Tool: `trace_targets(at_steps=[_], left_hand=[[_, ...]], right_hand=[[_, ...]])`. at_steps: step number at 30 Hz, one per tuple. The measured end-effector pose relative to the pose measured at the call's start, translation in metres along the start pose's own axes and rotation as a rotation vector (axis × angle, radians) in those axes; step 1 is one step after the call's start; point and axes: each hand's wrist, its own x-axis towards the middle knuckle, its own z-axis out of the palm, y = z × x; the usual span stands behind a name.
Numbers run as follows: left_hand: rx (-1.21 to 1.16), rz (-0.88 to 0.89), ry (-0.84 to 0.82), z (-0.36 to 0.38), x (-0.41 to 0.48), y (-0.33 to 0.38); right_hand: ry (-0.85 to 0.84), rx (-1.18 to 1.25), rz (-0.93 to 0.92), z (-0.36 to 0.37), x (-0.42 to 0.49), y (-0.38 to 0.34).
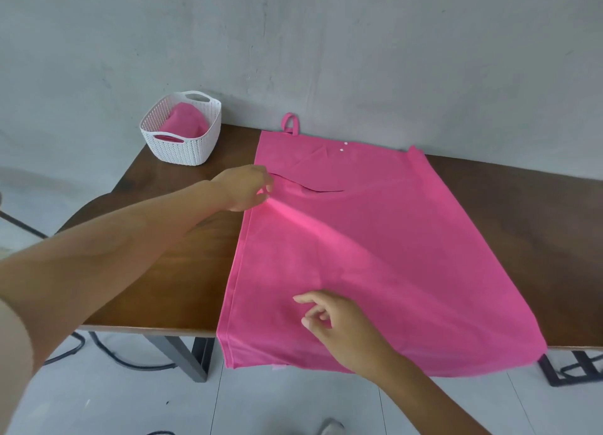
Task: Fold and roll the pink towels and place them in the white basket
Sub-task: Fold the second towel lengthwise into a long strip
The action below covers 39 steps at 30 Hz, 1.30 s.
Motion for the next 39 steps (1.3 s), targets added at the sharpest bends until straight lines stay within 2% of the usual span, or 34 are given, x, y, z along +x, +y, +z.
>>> trace_targets(at_steps=[3, 7, 22, 28, 32, 39], left_hand=[[-0.093, 0.029, 0.111, 0.009, 0.012, 0.009], [-0.146, 0.013, 0.171, 0.025, 0.035, 0.027], [-0.059, -0.092, 0.022, 0.074, 0.125, 0.097], [-0.025, -0.06, 0.13, 0.083, 0.127, 0.107], [0.024, -0.118, -0.006, 0.085, 0.129, 0.112], [-0.036, -0.147, -0.003, 0.083, 0.124, 0.112]], right_hand=[[0.017, -0.053, -0.004, -0.031, 0.006, 0.019], [0.061, -0.089, -0.032, -0.071, 0.017, 0.049], [0.081, -0.089, -0.044, -0.185, 0.089, 0.168], [0.057, -0.049, -0.077, -0.205, 0.121, 0.194], [0.03, -0.033, -0.107, -0.211, 0.144, 0.203], [0.027, 0.006, -0.119, -0.217, 0.178, 0.213]])
